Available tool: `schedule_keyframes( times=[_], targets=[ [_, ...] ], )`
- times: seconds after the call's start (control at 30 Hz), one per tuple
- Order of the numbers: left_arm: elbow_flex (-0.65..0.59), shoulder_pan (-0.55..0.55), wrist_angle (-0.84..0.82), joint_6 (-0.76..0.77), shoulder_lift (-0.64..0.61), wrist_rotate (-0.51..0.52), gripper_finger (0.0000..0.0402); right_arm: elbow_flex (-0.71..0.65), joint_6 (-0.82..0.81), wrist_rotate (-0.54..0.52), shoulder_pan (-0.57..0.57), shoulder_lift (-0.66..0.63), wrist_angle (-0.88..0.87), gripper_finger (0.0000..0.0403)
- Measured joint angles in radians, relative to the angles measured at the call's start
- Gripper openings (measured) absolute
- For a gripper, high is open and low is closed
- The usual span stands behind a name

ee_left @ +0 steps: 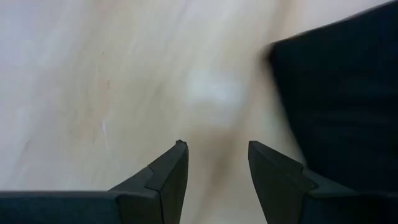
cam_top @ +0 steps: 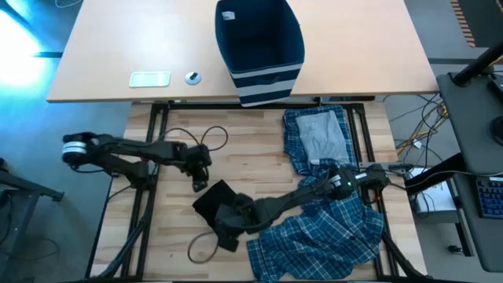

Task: Fold Laundry from Bin
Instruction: Fold the black boxer short

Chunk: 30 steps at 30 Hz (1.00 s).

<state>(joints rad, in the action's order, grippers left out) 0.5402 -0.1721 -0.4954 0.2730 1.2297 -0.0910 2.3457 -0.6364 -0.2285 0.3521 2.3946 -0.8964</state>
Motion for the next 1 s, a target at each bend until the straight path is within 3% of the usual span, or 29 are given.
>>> schedule_keyframes(
  times=[0.13, 0.23, 0.43, 0.57, 0.63, 0.7, 1.0],
  targets=[
    [0.033, 0.077, -0.137, 0.017, -0.191, -0.025, 0.0153, -0.014, 0.060, 0.020, -0.007, 0.001, -0.008, 0.0148],
    [0.010, 0.187, -0.133, 0.101, -0.354, -0.056, 0.0153, -0.017, 0.061, 0.007, 0.000, 0.001, -0.031, 0.0148],
    [-0.082, 0.540, -0.009, 0.302, -0.538, -0.015, 0.0153, -0.020, -0.028, -0.027, -0.033, 0.001, -0.104, 0.0148],
    [-0.111, 0.797, 0.084, 0.420, -0.506, 0.175, 0.0153, -0.022, -0.060, -0.003, -0.066, 0.001, -0.116, 0.0148],
    [-0.115, 0.872, 0.101, 0.488, -0.453, 0.280, 0.0153, -0.024, -0.061, 0.035, -0.089, 0.001, -0.109, 0.0148],
    [-0.122, 0.900, 0.121, 0.542, -0.387, 0.338, 0.0153, -0.036, -0.053, 0.065, -0.114, 0.001, -0.087, 0.0148],
    [-0.141, 0.893, 0.372, 0.596, -0.076, 0.421, 0.0153, -0.117, -0.002, 0.161, -0.154, 0.002, 0.041, 0.0148]
  ],
)
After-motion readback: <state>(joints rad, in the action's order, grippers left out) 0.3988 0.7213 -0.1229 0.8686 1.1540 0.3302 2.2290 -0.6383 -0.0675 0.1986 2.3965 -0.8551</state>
